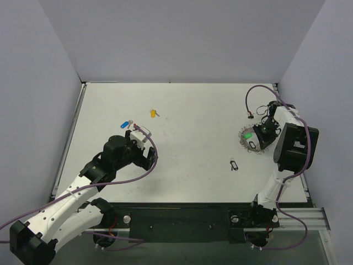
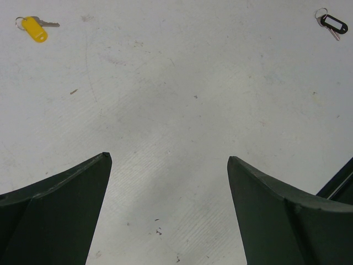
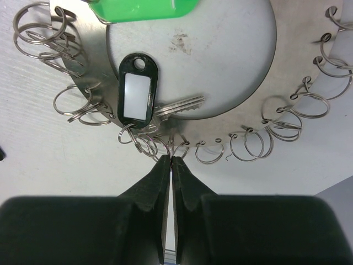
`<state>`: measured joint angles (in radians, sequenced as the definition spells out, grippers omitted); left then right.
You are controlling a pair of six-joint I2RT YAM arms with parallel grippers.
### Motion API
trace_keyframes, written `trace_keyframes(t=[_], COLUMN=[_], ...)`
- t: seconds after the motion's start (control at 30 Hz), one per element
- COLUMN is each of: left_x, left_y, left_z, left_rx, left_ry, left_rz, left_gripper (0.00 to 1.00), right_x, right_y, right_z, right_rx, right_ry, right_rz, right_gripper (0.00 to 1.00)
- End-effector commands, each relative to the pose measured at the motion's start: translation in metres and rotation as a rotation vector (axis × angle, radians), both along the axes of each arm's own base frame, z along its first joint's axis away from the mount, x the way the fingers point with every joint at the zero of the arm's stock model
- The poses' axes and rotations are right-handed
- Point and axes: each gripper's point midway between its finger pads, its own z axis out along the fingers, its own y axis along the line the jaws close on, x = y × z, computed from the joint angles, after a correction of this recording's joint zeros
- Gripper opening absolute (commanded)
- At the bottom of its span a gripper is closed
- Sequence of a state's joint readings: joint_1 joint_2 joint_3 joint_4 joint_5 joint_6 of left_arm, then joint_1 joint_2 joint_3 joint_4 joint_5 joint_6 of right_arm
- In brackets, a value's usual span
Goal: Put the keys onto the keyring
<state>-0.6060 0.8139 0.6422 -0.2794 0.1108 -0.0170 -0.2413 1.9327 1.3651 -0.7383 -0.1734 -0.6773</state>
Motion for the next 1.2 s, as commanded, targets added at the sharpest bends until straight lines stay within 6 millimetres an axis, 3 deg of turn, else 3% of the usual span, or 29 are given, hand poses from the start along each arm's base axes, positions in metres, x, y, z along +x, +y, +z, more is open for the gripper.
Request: trace_keyframes(t=[0.0, 0.63, 0.83, 0.97, 1.17], left_x=[0.005, 0.004, 0.004, 0.004, 0.003], left_y=[-0.004, -0.004, -0.005, -0.004, -0.005], left_z=[0.020, 0.020, 0.020, 0.021, 0.022], left_rx=[-0.029, -0.031, -0.031, -0.033, -0.036], left_ry=[-0.045, -0.044, -0.045, -0.048, -0.049], left_rz=[-0.013, -0.013, -0.017, -0.017, -0.021], left_gripper=[0.97, 0.97, 0.97, 0.97, 0.97], right_x=[-0.008, -0.008, -0.009, -0.016, -0.028], right_y=[0.000, -0.001, 0.007, 0.000, -0.024], right_z=[0.014, 0.010, 0.040, 0.047, 0.035], right_rx=[-0.006, -0.009, 0.110, 0.128, 0.110], right_ry=[0.000, 0.011, -0.068, -0.107, -0.143], right_rz=[-0.016, -0.030, -0.050, -0.019, 0.074], right_gripper=[0.02, 0.08, 0.13, 0.16, 0.22])
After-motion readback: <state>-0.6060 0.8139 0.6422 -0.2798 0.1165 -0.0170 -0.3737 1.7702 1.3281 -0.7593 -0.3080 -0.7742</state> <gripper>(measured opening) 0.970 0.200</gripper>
